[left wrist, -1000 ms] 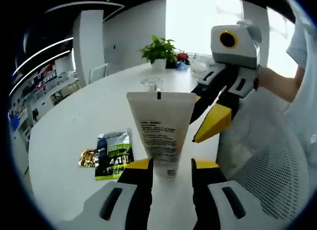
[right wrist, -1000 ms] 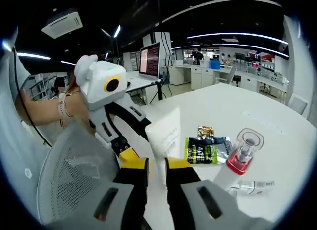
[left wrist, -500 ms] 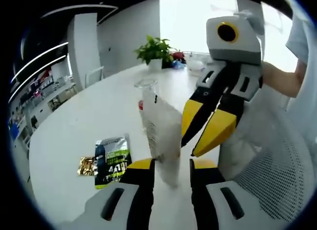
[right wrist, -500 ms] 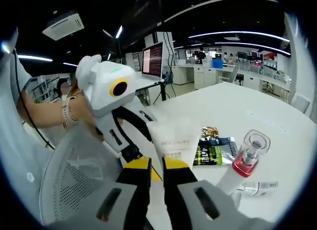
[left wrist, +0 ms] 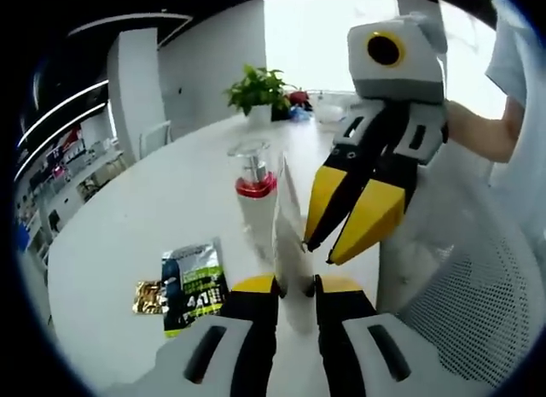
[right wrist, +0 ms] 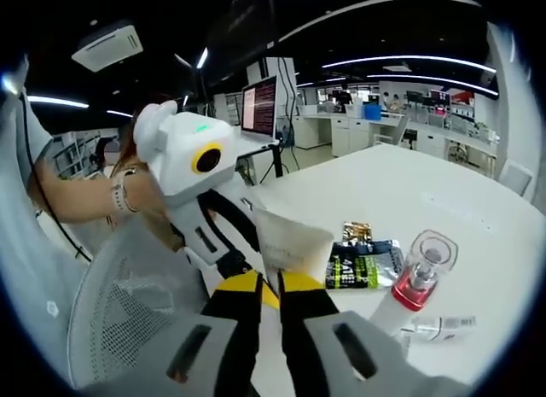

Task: Arrange the skincare products in the storage area until every visible bottle or jar stands upright without overlapping.

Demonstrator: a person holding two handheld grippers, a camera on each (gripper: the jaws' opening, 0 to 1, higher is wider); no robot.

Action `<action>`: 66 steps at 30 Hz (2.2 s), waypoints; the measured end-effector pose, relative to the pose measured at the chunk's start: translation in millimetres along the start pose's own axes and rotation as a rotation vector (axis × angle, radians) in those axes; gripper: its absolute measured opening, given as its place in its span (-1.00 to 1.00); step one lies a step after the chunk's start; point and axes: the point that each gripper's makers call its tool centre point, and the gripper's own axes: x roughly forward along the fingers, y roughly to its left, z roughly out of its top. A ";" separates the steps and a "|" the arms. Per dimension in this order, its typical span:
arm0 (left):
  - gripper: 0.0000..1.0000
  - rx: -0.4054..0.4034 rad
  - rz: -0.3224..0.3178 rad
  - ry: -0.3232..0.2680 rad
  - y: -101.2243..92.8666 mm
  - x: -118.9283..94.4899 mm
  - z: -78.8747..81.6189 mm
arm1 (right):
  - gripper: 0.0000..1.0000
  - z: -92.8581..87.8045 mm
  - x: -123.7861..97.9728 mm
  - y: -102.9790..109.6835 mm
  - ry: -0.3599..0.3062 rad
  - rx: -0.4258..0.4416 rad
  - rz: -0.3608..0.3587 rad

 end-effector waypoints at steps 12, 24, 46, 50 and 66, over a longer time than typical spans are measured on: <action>-0.79 0.038 -0.016 -0.048 5.7 3.7 4.1 | -0.78 -18.3 -17.0 -17.2 0.017 0.045 -0.062; -0.78 0.086 -0.026 -0.069 18.0 12.6 10.5 | -0.76 -32.6 -36.5 -39.4 0.029 0.082 -0.127; -0.76 0.120 -0.056 -0.114 36.6 27.1 20.7 | -0.57 -47.0 -59.4 -76.1 0.055 0.117 -0.238; -0.76 0.129 -0.063 -0.122 40.3 29.3 22.2 | -0.56 -47.9 -57.2 -80.1 0.069 0.111 -0.241; -0.76 0.143 -0.081 -0.156 56.5 39.9 28.9 | -0.51 -50.7 -53.8 -89.9 0.087 0.123 -0.241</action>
